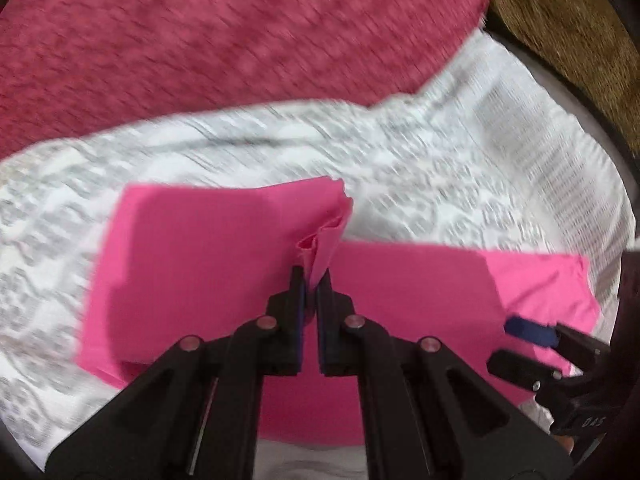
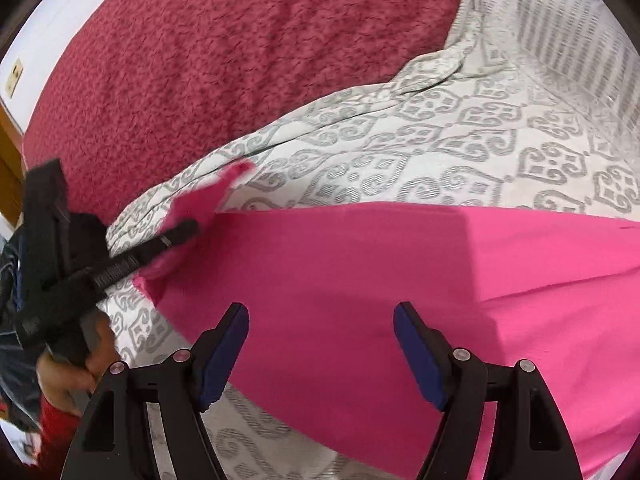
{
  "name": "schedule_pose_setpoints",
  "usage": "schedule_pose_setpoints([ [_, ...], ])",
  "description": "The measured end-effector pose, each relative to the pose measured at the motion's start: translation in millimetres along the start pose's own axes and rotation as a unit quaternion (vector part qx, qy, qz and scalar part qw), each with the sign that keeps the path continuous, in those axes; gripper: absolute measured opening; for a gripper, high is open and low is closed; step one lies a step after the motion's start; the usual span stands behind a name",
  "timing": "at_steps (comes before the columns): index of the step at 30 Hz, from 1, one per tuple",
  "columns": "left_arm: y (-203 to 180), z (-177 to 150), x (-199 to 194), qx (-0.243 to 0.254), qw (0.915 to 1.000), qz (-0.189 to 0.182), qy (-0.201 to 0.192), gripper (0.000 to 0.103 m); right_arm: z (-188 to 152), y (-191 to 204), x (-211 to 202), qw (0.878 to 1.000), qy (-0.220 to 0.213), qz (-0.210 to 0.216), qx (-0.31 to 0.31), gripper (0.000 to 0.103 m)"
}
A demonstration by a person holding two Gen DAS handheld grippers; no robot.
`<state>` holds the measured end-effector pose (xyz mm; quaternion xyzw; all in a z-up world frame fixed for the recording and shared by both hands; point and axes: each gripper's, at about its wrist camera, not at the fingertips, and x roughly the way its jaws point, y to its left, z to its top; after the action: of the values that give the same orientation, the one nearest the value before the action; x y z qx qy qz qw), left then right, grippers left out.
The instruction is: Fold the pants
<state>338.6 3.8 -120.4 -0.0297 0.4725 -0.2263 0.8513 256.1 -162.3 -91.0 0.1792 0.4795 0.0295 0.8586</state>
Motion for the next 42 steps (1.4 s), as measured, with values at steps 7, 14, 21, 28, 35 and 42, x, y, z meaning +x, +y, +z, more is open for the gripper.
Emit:
schedule_pose_setpoints([
  [7,-27.6,-11.2,0.0,0.022,0.9996,-0.005,0.016,0.006,-2.3,-16.1,-9.1,1.0,-0.007,-0.001,0.023,0.077],
  [14,-55.7,-9.4,-11.9,0.03,0.9993,-0.014,0.014,0.006,-8.9,-42.1,-36.6,0.998,-0.023,-0.012,0.058,0.077],
  [21,-112.2,-29.1,-4.8,0.061,0.9972,-0.026,0.036,0.006,-21.9,-79.9,-67.6,0.994,-0.038,-0.028,0.095,0.077],
  [28,-130.9,-51.5,4.8,0.039,0.9949,-0.051,0.078,0.029,-29.5,-106.1,-74.9,0.992,-0.023,-0.024,0.12,0.077],
  [35,-56.9,-63.0,-56.5,0.009,0.9999,0.011,0.01,0.058,-20.8,-93.8,-65.3,0.994,-0.004,0.019,0.109,0.077],
  [42,19.0,-61.9,-54.1,0.019,0.9918,0.126,0.007,0.061,-15.6,-75.5,-25.3,0.981,0.059,0.085,0.161,0.077],
])
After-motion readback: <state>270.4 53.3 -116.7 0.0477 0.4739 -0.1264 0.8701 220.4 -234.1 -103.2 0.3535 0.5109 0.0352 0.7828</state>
